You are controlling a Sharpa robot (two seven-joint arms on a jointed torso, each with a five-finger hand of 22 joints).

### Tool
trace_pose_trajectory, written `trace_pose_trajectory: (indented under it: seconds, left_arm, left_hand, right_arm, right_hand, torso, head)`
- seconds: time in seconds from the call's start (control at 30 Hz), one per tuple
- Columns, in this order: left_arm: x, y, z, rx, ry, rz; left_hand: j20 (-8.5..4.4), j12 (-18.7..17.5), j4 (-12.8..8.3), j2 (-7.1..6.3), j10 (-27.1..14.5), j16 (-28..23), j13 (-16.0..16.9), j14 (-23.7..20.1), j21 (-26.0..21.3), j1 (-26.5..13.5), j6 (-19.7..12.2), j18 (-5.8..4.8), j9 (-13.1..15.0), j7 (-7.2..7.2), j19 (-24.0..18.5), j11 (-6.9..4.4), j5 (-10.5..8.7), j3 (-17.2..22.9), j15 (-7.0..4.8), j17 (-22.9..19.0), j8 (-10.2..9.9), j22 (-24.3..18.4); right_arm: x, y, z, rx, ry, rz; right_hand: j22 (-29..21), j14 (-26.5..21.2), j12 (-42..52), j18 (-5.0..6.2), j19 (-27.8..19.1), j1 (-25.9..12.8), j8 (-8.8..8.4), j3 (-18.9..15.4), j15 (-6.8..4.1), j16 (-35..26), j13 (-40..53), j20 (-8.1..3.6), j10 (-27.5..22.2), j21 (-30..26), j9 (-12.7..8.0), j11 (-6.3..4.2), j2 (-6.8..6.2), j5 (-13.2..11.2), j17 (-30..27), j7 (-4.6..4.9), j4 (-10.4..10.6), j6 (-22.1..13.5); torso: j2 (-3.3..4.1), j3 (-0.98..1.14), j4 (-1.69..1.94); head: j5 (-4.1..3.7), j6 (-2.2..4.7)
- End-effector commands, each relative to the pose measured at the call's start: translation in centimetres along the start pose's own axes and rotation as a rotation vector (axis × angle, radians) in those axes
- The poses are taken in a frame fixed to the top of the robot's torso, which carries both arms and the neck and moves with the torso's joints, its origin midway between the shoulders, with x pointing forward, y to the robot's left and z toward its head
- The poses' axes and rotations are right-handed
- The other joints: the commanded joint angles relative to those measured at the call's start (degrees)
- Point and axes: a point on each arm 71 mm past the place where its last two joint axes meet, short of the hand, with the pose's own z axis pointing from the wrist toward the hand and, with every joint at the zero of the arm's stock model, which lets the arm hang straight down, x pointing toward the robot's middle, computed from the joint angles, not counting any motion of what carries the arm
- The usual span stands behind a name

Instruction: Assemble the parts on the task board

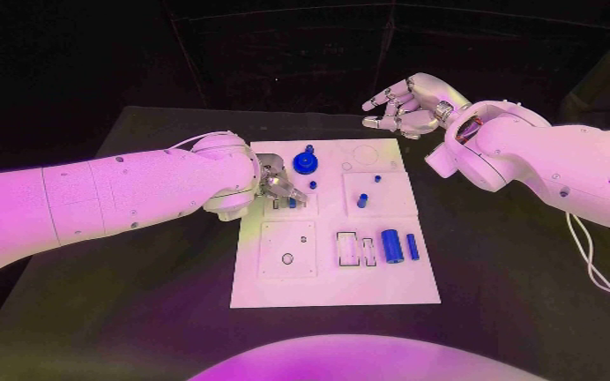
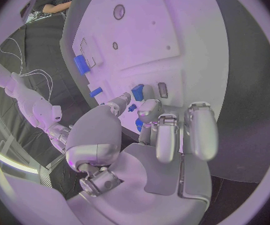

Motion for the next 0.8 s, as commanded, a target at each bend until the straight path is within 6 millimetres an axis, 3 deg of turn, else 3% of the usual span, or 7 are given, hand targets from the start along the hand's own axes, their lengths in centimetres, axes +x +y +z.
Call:
trace_pose_trajectory:
  seconds: [0.03, 0.43, 0.6, 0.7, 0.8]
  left_arm:
    - [0.1, 0.2, -0.1, -0.007, 0.001, 0.002]
    - [-0.8, 0.8, -1.0, -0.002, -0.020, -0.014]
    - [-3.2, 0.5, -2.3, 0.023, -0.022, -0.027]
    - [-5.4, 0.8, -3.0, 0.015, -0.021, -0.014]
    - [-7.5, 1.3, -3.1, -0.007, -0.040, -0.016]
  left_hand:
    - [-0.36, 0.2, 0.4, 0.07, 0.4, 0.2, 0.1, 6.1, 0.4, -0.5, 0.5, -0.57, -0.1, -0.16, 1.0, 0.06, -0.09, -1.1, -0.53, 15.1, 0.3, 0.1]
    - [-0.41, -0.1, 1.4, 0.17, 0.2, 0.2, -0.3, 6.1, 0.1, -0.4, 0.5, -0.47, -0.1, -0.21, 0.9, 0.02, -0.09, -3.2, -0.58, 15.1, 0.4, -0.3]
    - [-0.30, -2.6, 1.8, -0.06, -1.7, 0.2, -3.3, 6.1, -1.3, 0.7, -0.8, -0.11, -0.4, 0.23, 0.2, 0.33, -0.09, -5.1, -0.39, 15.1, -0.2, -2.2]
    - [0.19, -6.2, 2.3, -0.29, -4.5, 0.2, -7.4, 6.1, -3.2, 1.9, -3.4, 0.32, -1.6, 1.29, -0.7, 1.26, -0.12, -7.7, 0.28, 15.1, -2.2, -4.6]
    - [0.62, -6.9, 2.9, -0.21, -5.3, 0.2, -8.4, 6.1, -3.9, 3.1, -4.5, 0.47, -2.7, 2.03, -1.0, 1.83, 0.04, -9.8, 0.86, 15.1, -3.6, -5.3]
  right_arm:
    - [0.0, 0.1, 0.0, -0.004, 0.003, 0.002]
    - [-0.1, 0.1, 0.1, -0.005, 0.001, 0.002]
    - [-0.1, 0.0, 0.1, -0.003, -0.002, 0.001]
    - [-0.2, -0.1, 0.1, -0.001, -0.004, 0.000]
    - [-0.2, -0.1, 0.2, 0.002, -0.004, 0.000]
  right_hand:
    - [-0.1, 0.8, -0.3, 0.72, -0.3, -0.8, 0.21, -0.2, -0.23, -0.2, -0.1, -0.05, -0.4, -0.1, 0.0, 0.23, 0.02, -0.2, -0.1, 0.10, 0.1, -0.2]
    - [0.0, 0.8, -0.2, 0.71, -0.3, -1.0, 0.22, -0.3, -0.22, -0.2, 0.0, -0.05, -0.3, -0.1, 0.0, 0.24, 0.08, -0.3, 0.0, 0.11, 0.3, -0.2]
    - [-0.1, 0.8, -0.1, 0.72, -0.3, -1.1, 0.23, -0.4, -0.21, -0.2, 0.0, -0.04, -0.3, -0.2, 0.0, 0.25, 0.10, -0.3, 0.0, 0.11, 0.4, -0.2]
    - [-0.1, 0.8, -0.1, 0.72, -0.3, -1.2, 0.24, -0.5, -0.21, -0.2, 0.0, -0.04, -0.3, -0.2, 0.0, 0.25, 0.10, -0.4, 0.0, 0.11, 0.4, -0.2]
    - [-0.1, 0.8, -0.1, 0.72, -0.3, -1.2, 0.24, -0.5, -0.21, -0.2, 0.0, -0.04, -0.3, -0.2, 0.0, 0.25, 0.10, -0.4, 0.0, 0.11, 0.4, -0.2]
  torso:
    - [0.00, 0.01, -0.03]
    - [0.02, -0.03, -0.06]
    - [-0.04, 0.00, -0.06]
    - [-0.01, 0.02, -0.02]
    - [-0.04, 0.07, 0.00]
  head:
    - [-0.01, 0.00]
    - [-0.13, 0.19]
    - [-0.20, 0.28]
    - [-0.20, 0.34]
    - [-0.12, 0.41]
